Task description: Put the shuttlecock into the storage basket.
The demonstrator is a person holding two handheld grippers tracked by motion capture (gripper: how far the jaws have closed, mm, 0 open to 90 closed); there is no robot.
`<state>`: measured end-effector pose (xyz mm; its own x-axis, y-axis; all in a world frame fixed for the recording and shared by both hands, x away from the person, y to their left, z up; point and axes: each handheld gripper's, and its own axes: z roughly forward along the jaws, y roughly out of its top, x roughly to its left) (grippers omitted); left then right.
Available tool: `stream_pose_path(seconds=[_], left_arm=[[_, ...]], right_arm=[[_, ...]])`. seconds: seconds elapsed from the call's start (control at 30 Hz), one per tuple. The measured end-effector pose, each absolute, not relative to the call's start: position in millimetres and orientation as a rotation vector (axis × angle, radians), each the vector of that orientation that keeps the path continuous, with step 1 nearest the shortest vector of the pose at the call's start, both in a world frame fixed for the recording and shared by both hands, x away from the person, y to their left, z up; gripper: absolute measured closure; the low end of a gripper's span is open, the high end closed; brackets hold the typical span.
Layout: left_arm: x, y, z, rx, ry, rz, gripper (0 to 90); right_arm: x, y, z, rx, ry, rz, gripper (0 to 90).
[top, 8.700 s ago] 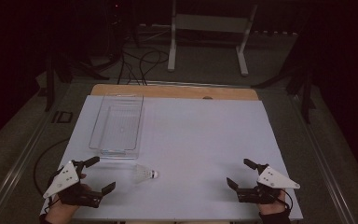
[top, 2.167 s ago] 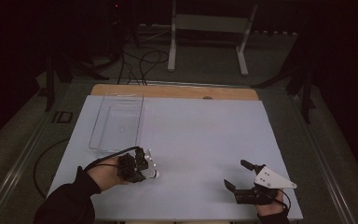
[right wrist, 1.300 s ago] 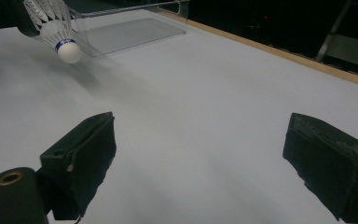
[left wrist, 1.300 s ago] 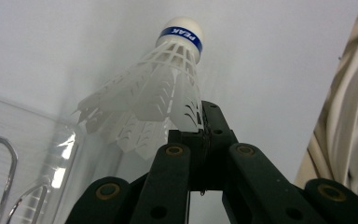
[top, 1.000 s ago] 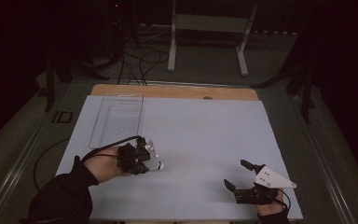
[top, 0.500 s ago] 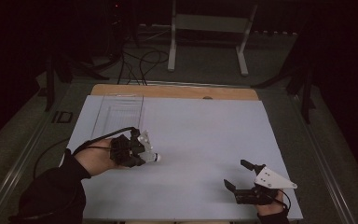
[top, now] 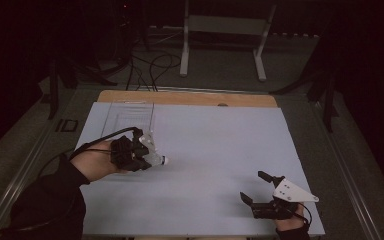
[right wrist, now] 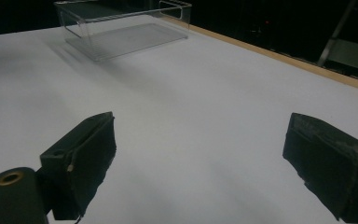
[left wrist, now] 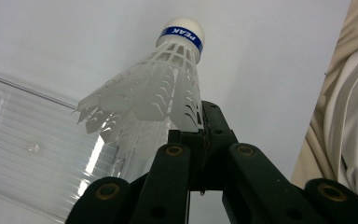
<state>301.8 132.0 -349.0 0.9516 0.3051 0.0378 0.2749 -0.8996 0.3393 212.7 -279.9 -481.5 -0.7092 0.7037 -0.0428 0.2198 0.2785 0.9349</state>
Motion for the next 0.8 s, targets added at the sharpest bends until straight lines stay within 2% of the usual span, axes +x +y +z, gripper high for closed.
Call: stream_pose_path(seconds=[0.8], left_arm=[[310, 158, -330, 2.752, 0.455, 0.188, 90.0]], right_arm=[[213, -279, -482, 0.835, 2.109, 1.424, 9.1]])
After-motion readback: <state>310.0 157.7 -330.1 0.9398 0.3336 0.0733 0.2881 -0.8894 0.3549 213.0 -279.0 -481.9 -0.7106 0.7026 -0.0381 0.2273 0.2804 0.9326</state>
